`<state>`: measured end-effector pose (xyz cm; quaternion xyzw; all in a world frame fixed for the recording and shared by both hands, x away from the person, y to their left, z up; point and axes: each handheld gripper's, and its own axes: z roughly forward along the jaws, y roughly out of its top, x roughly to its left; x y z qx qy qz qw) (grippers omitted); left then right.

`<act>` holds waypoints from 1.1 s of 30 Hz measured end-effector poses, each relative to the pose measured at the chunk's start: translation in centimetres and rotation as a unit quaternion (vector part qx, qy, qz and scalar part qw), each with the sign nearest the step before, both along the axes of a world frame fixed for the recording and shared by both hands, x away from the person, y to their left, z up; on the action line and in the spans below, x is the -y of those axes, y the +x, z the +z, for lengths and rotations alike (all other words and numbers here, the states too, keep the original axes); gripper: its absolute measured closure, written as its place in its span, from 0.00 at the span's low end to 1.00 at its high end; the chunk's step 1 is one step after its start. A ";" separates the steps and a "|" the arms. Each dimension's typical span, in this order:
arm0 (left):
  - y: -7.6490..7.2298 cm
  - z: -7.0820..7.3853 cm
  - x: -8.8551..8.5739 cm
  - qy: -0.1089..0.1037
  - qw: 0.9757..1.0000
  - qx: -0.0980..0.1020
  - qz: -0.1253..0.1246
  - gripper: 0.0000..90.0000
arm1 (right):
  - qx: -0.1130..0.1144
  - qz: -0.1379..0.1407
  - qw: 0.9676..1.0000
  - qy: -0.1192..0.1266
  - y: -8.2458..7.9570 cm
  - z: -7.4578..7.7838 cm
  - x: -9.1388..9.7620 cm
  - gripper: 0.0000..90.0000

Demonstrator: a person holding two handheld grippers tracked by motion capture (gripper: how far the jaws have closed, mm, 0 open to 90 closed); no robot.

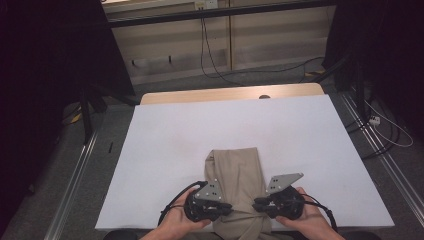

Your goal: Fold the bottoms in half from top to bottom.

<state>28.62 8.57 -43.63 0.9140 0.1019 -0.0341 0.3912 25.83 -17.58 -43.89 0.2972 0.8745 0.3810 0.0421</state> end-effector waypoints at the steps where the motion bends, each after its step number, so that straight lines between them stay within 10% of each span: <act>1: -0.2 -0.1 0.0 0.000 1.000 -0.005 -0.005 0.91 | -0.001 0.003 1.000 0.000 -0.2 0.0 0.0 0.87; 9: 0.0 0.6 -0.6 -0.015 0.999 -0.034 -0.006 0.72 | -0.010 0.011 1.000 0.013 -0.3 0.3 -0.2 0.67; 13: 1.6 1.8 -1.6 -0.044 0.998 -0.007 0.048 0.57 | 0.011 -0.018 0.999 0.026 0.8 1.0 0.4 0.54; 21: 7.5 2.2 -3.6 -0.060 0.979 -0.001 0.194 0.27 | 0.033 -0.063 0.997 0.029 4.7 2.0 1.7 0.47; 28: 13.4 2.3 -2.2 -0.040 0.970 0.032 0.236 0.26 | 0.053 -0.111 0.992 0.022 11.0 2.7 2.0 0.56; 31: 15.6 2.2 -1.3 -0.044 0.967 -0.002 0.252 0.29 | 0.043 -0.132 0.990 0.014 13.9 1.9 1.7 0.58; 33: 16.1 2.1 -0.9 -0.033 0.966 0.011 0.256 0.31 | 0.040 -0.148 0.988 0.007 15.4 1.4 1.5 0.59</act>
